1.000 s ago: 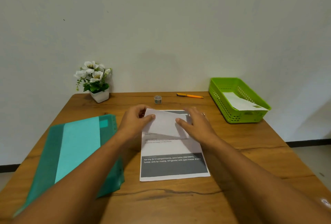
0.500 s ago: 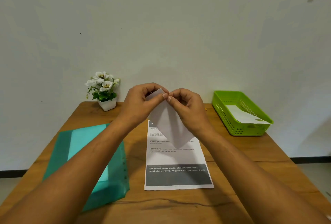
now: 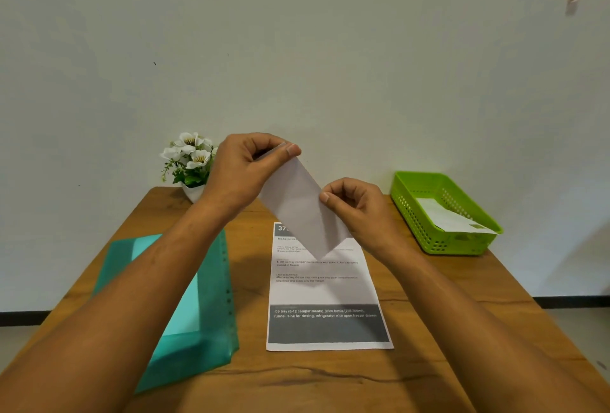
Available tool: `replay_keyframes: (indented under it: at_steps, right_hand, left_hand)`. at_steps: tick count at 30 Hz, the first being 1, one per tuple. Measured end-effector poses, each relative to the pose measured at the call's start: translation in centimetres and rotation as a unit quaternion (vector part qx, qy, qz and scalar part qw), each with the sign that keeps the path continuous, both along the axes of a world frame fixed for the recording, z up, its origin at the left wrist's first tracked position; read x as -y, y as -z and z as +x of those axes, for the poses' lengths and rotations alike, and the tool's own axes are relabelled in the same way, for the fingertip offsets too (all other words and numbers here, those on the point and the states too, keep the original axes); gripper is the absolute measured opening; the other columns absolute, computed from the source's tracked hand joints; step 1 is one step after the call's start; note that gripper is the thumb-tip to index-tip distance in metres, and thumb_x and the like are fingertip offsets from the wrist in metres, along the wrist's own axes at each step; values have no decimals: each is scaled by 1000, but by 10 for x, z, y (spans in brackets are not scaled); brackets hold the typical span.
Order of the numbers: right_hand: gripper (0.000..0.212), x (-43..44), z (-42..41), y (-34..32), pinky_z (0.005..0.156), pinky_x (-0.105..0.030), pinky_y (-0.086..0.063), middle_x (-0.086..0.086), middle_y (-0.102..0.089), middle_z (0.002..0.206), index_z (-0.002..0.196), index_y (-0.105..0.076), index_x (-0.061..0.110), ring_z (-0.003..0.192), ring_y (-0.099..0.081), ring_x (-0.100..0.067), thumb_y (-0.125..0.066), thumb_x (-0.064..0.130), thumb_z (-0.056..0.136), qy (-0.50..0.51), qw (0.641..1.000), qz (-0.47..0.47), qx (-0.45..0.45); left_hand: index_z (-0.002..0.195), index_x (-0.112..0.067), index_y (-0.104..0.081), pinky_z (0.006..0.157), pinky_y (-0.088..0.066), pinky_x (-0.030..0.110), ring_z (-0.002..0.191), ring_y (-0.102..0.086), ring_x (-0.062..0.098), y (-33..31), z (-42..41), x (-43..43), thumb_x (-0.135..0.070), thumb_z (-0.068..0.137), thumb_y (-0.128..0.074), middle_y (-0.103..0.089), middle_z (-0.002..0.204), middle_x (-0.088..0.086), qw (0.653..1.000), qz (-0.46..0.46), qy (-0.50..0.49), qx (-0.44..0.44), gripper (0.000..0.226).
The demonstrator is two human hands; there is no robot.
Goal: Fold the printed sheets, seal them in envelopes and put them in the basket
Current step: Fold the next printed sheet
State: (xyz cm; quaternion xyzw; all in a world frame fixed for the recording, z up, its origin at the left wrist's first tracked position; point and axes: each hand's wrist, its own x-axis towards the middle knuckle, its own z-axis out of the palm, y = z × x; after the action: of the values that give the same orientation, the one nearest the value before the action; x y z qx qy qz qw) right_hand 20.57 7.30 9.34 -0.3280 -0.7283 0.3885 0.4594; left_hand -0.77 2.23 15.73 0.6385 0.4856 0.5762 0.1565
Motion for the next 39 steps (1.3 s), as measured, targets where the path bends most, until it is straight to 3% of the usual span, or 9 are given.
replay_keyframes:
  at_steps: [4,8,14,17,20,26,29,33,39]
  right_hand:
    - [9,-5,13,19,76,-38,-52,-14,-76,90,91,-74,4,81,-66,-15,-68,6,98,5,1000,-28,8]
    - [11,-13,26,32,78,-44,-55,-10,-77,86,89,-74,8,80,-71,-26,-68,8,98,30,999,-26,37]
    - [7,-16,38,10,78,-21,-53,-3,-72,85,95,-68,0,81,-67,-9,-62,-1,99,74,995,-27,-66]
    - [5,-15,42,-15,79,-22,-51,-2,-70,91,101,-70,3,87,-62,-9,-66,6,99,88,986,-35,-140]
    - [11,-12,34,-39,75,-18,-50,-4,-70,92,102,-73,0,85,-62,-6,-69,9,98,74,990,1,-121]
    - [11,-5,2,-56,79,-26,-56,-3,-77,94,98,-79,6,90,-72,-12,-69,11,98,45,994,104,5]
    - [13,-6,-2,-54,82,-25,-55,-1,-77,101,106,-79,10,96,-71,-11,-68,12,98,48,993,105,-19]
    - [21,-9,1,-44,83,-26,-56,5,-75,101,117,-72,12,95,-68,-8,-72,15,96,61,989,-19,-135]
    - [12,-9,-1,-28,78,-29,-53,-5,-76,93,96,-74,5,85,-67,-12,-68,15,99,59,988,-48,-136]
  left_hand:
    - [93,-24,-80,70,-50,14,83,-65,-3,-3,-8,3,-34,93,-73,-76,89,-16,1000,7,-9,17,12]
    - [92,-31,-78,71,-51,18,83,-63,-7,-3,-15,5,-37,91,-72,-74,88,-23,998,7,-21,51,9]
    - [103,-29,-77,81,-53,14,88,-61,-15,13,-32,1,-33,104,-57,-73,93,-28,995,-53,-53,69,20]
    - [125,-29,-71,95,-56,39,95,-62,-5,25,-39,-3,-34,104,-56,-70,114,-17,987,-91,-132,-22,26]
    - [130,-31,-67,83,-56,33,92,-60,3,19,-20,-1,-35,98,-66,-67,121,-12,984,-47,-125,-117,33]
    - [105,-31,-71,69,-53,26,78,-66,4,3,28,-8,-37,83,-81,-72,91,-16,981,-48,-16,-187,24]
    - [89,-28,-71,63,-50,23,72,-66,5,7,30,-13,-27,85,-81,-70,80,-12,989,-50,-21,-135,11]
    - [91,-17,-70,60,-55,27,77,-72,16,18,21,-14,-20,89,-79,-73,83,7,996,-78,9,34,9]
    - [101,-12,-68,74,-57,30,85,-69,16,33,12,-11,-17,90,-77,-74,93,11,991,-101,40,79,15]
